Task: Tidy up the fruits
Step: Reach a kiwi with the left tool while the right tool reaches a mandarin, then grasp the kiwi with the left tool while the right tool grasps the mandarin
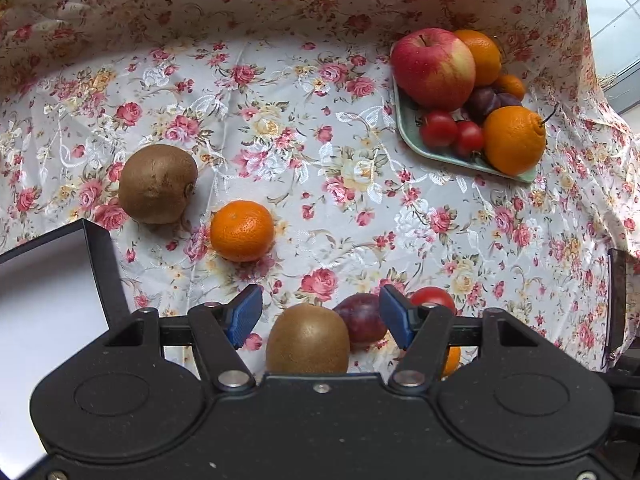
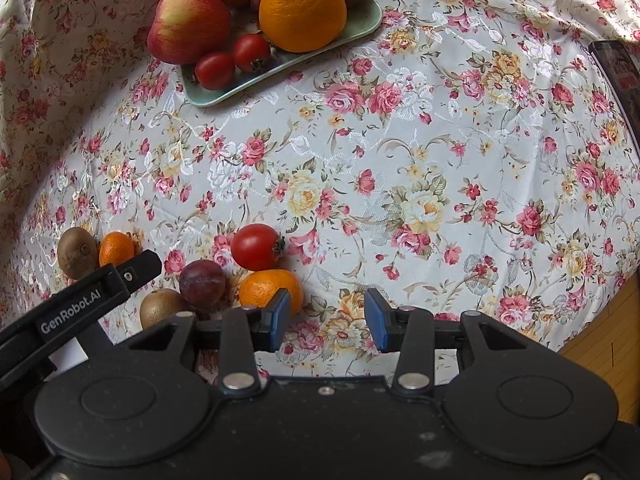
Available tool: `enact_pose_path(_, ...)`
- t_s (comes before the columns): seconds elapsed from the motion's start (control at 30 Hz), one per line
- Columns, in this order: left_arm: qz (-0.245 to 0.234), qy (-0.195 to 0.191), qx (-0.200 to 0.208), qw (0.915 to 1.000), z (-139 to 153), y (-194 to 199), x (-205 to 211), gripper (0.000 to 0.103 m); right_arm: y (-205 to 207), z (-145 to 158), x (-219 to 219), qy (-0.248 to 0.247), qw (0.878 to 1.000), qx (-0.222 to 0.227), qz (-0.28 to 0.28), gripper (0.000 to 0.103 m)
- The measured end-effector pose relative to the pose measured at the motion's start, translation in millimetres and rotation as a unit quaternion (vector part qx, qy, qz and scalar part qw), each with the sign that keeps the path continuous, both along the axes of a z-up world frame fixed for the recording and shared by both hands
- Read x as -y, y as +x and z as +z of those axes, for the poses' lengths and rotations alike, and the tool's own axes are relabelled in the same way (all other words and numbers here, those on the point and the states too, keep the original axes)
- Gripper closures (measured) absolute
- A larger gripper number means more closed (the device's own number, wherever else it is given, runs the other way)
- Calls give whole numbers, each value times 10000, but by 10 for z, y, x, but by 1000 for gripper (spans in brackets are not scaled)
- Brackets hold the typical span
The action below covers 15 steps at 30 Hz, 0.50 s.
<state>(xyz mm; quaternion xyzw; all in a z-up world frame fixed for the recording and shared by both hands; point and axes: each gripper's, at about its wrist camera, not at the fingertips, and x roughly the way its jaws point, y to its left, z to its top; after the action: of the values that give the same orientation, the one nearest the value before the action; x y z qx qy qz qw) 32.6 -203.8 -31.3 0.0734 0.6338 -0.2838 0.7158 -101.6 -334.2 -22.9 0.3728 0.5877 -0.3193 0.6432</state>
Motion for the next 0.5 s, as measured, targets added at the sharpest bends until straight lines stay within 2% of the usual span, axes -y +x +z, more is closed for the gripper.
enact_pose_path(0.33, 71, 160, -105, 9998, -140, -48, 11, 36, 42, -4, -10, 19, 10000, 12, 28, 59)
enact_pose_path(0.5, 10, 140, -62, 9999, -166, -78, 59, 31, 71, -38, -41, 3, 9999, -31, 125, 59)
